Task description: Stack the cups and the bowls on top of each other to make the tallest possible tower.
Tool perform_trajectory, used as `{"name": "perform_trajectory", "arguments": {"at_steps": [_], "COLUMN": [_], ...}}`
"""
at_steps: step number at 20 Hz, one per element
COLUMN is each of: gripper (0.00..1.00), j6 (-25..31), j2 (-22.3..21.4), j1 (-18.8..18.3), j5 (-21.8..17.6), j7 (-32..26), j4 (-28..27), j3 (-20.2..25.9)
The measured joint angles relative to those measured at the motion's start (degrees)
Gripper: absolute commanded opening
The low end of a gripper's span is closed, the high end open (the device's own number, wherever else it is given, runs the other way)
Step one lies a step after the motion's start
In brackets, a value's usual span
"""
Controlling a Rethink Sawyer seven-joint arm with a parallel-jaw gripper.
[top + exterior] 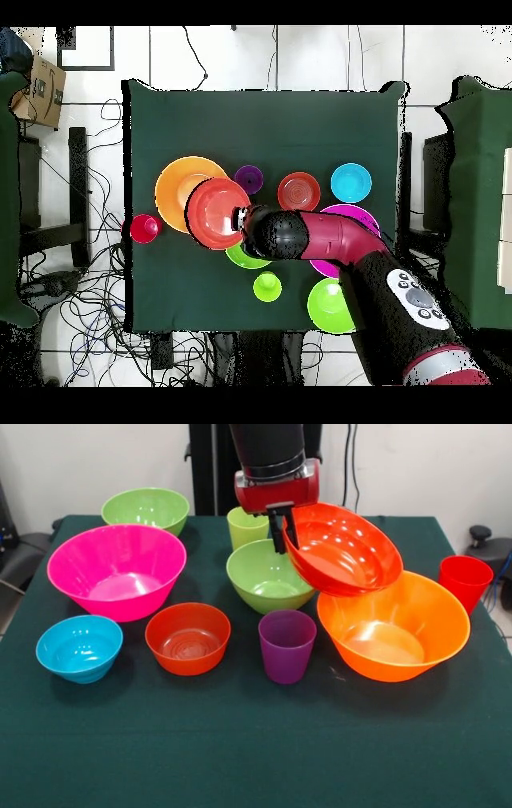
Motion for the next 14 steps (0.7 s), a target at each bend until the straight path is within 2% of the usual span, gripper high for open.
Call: {"name": "perform_trajectory", "arguments": {"at_steps": [14], "gripper": [0.00], "j6": [0.0], "j2": [1.3], "j1": [-2.0], "j5": [0.0], "j7": [0.0], "j4": [-2.5], "j3": [0.4]}}
